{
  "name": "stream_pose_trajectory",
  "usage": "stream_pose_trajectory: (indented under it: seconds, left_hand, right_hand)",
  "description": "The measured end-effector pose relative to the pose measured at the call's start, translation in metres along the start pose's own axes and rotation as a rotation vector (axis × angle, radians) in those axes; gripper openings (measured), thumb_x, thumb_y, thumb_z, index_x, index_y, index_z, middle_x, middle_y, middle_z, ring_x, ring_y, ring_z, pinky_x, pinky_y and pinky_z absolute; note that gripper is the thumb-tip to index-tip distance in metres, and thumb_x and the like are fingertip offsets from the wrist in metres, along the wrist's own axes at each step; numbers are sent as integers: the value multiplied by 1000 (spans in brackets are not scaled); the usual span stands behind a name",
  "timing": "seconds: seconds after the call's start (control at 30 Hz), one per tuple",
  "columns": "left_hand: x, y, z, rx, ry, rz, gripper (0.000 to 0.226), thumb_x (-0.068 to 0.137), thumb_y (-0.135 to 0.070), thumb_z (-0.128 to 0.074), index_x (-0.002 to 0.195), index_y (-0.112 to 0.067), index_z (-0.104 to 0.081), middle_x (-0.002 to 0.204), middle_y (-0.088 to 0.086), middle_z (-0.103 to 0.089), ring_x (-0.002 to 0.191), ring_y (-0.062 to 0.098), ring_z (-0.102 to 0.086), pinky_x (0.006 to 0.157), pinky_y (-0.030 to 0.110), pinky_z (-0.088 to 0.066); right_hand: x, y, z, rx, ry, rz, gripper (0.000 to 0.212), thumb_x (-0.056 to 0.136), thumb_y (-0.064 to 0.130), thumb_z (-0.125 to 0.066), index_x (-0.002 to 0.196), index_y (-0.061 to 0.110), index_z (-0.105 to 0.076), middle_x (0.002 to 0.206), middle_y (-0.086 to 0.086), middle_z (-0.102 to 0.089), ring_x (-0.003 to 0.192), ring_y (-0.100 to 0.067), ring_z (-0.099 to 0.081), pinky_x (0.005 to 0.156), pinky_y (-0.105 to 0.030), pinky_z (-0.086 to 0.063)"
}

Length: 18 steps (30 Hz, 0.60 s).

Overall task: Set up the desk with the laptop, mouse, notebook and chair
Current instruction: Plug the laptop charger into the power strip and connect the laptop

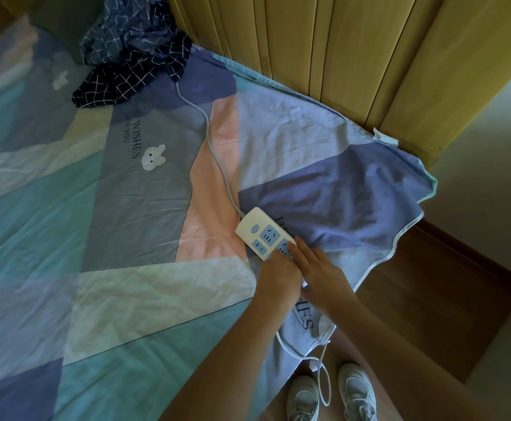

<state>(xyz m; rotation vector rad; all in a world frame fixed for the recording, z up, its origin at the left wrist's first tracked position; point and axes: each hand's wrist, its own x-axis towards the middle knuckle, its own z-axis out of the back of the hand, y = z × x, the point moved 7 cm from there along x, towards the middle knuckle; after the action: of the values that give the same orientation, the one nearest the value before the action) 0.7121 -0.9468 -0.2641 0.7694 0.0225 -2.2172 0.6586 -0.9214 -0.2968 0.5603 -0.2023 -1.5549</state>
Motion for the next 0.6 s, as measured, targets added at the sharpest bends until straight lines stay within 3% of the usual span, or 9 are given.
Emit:
stream_pose_trajectory:
  seconds: [0.1, 0.17, 0.23, 0.37, 0.5, 0.6]
  left_hand:
    - [0, -4, 8, 102, -61, -42, 38, 96, -24, -48, 127, -3, -52, 118, 11, -59, 107, 24, -50, 87, 35, -41]
    - [-12, -1, 5, 134, -102, -66, 43, 92, -33, -55, 124, -6, -55, 114, 7, -61, 103, 22, -52, 88, 35, -41]
    - [-29, 3, 2, 116, -275, -123, 48, 81, -41, -64, 118, -10, -61, 109, 3, -63, 100, 20, -54, 88, 36, -43]
    - [-74, -3, -8, 111, -572, -391, 40, 91, -45, -44, 105, -14, -65, 112, 4, -64, 107, 21, -55, 95, 39, -35]
    - [-104, -13, -32, 238, -528, -657, 50, 96, -53, -37, 91, -12, -65, 102, 6, -66, 111, 24, -56, 108, 46, -27]
    - [-114, -23, -47, 341, -470, -825, 46, 92, -54, -42, 77, -15, -62, 72, 1, -64, 82, 22, -61, 109, 49, -25]
  right_hand:
    - [-5, 4, 3, 14, -87, 14, 91, 61, 25, -84, 139, 5, -40, 142, -17, -45, 116, -34, -56, 70, -39, -58]
    - [-11, 7, 3, -56, -135, 22, 92, 55, 27, -87, 133, 5, -44, 133, -19, -53, 111, -33, -60, 80, -42, -56]
    - [-20, 11, 4, -176, -168, 27, 88, 60, 28, -83, 134, 7, -40, 134, -18, -53, 117, -33, -56, 94, -50, -48]
    - [-43, 12, 4, -323, -152, -44, 84, 61, 30, -79, 136, 8, -46, 137, -18, -50, 122, -33, -52, 98, -58, -41]
    - [-68, 11, -2, -389, -101, -78, 95, 61, 36, -79, 142, 8, -36, 145, -19, -41, 131, -36, -42, 105, -63, -29]
    - [-91, 14, -8, -419, -85, -106, 93, 66, 40, -77, 143, 9, -35, 146, -18, -40, 133, -35, -39, 105, -63, -26]
